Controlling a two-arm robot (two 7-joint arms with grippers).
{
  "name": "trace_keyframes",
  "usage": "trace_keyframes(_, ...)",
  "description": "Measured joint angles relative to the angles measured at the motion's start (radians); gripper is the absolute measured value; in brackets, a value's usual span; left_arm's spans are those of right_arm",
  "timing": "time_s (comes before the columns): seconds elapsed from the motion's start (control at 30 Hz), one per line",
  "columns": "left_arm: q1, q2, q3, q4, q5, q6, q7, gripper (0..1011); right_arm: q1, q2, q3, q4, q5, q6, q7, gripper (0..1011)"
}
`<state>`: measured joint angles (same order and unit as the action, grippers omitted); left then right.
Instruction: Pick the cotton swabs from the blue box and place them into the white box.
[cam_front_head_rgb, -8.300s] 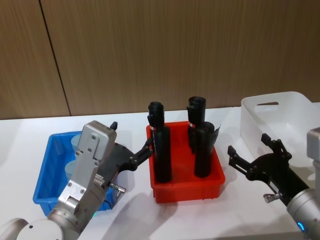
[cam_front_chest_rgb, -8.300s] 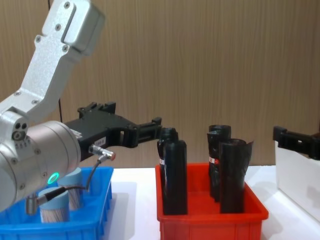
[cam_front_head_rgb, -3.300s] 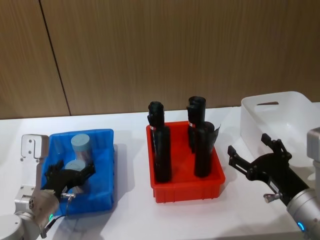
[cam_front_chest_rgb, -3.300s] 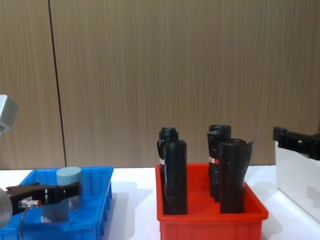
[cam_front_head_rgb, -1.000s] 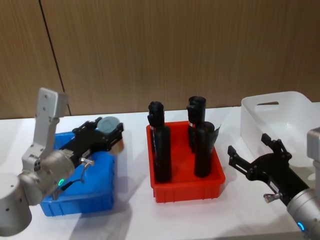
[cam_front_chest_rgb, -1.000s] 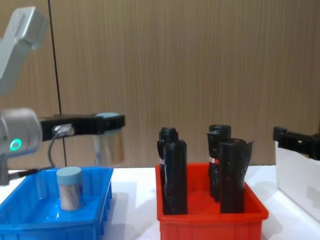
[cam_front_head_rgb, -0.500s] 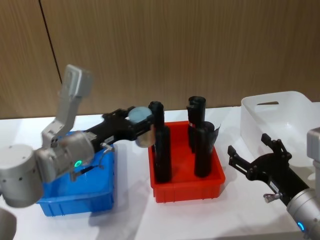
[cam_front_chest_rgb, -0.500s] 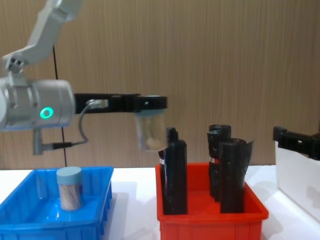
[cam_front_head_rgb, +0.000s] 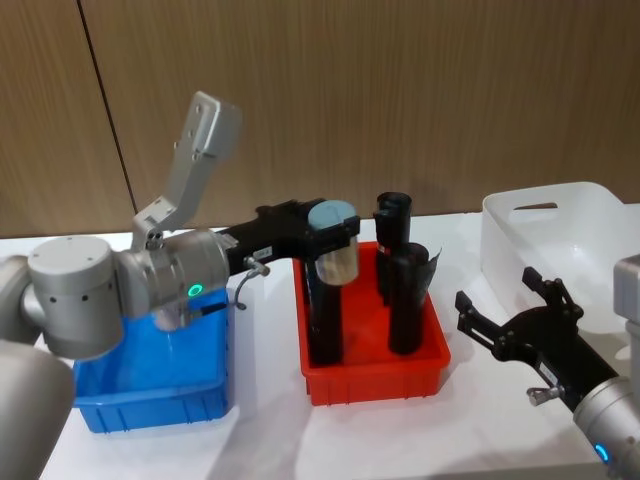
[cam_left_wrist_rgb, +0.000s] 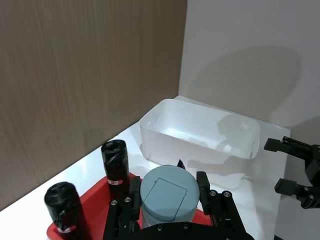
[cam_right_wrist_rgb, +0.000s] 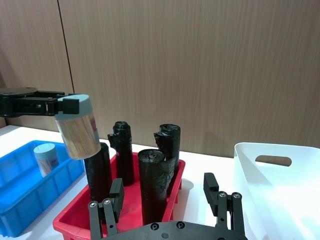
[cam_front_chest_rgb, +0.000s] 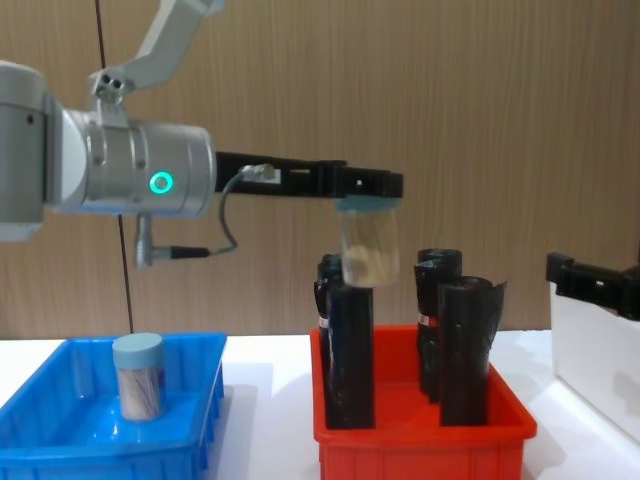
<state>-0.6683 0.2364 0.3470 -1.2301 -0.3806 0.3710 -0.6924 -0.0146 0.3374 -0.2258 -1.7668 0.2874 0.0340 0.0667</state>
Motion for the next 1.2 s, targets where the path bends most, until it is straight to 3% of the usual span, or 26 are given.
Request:
trace_keyframes(0.4, -0.045, -0.023, 0.012, 0.042, 0.016, 0.021, -0.043, 674, 0.003, -0.001, 0.000, 0.002, 0.000, 0.002, 0.008, 1002)
trace_keyframes(0.67, -0.057, -0.030, 0.015, 0.053, 0.020, 0.027, -0.055, 674, 0.026, -0.007, -0.001, 0.017, 0.007, 0.029, 0.057, 1002)
trace_keyframes(1.2, -0.067, -0.035, 0.017, 0.063, 0.023, 0.032, -0.065, 674, 0.145, -0.056, -0.016, 0.111, 0.013, 0.137, 0.194, 1002)
